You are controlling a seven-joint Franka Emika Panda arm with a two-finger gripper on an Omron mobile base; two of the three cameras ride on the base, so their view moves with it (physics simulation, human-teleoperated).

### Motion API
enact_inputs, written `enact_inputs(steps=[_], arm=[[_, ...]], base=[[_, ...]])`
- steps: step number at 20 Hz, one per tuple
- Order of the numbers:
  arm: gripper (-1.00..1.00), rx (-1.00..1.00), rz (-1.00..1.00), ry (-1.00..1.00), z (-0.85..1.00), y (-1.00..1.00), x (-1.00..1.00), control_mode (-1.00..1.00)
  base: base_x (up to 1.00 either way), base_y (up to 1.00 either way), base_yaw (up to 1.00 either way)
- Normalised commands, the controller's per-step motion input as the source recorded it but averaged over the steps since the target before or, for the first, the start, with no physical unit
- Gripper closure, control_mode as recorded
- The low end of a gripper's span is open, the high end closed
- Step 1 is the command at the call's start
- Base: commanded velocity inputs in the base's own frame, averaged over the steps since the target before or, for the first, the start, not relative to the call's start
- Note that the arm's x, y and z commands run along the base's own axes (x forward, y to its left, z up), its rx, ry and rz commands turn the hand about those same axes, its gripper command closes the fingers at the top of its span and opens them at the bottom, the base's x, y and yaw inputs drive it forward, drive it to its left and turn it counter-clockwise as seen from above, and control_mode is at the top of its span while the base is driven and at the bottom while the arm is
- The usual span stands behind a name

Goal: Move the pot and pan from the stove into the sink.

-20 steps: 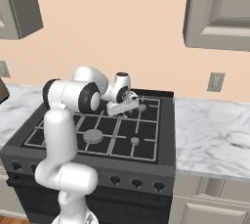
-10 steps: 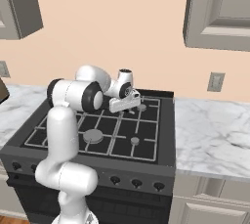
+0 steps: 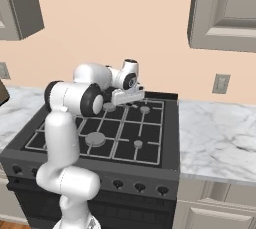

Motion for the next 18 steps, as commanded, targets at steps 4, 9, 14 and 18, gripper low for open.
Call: enact_inputs(steps=[4, 9, 14, 18], arm=[[1.00, 0.04, 0.00, 0.05, 0.66, 0.00, -0.20, -1.00], [1.00, 0.00, 0.05, 0.09, 0.52, 0.00, -0.42, -1.00], [1.00, 0.00, 0.07, 0.11, 0.52, 0.00, -0.55, -1.00], [1.00, 0.00, 0.09, 0.05, 0.48, 0.00, -0.75, -1.00]], base=[[0.00, 0.00, 0.00], [0.00, 0.00, 0.00], [0.00, 0.00, 0.00], [0.00, 0.00, 0.00]])
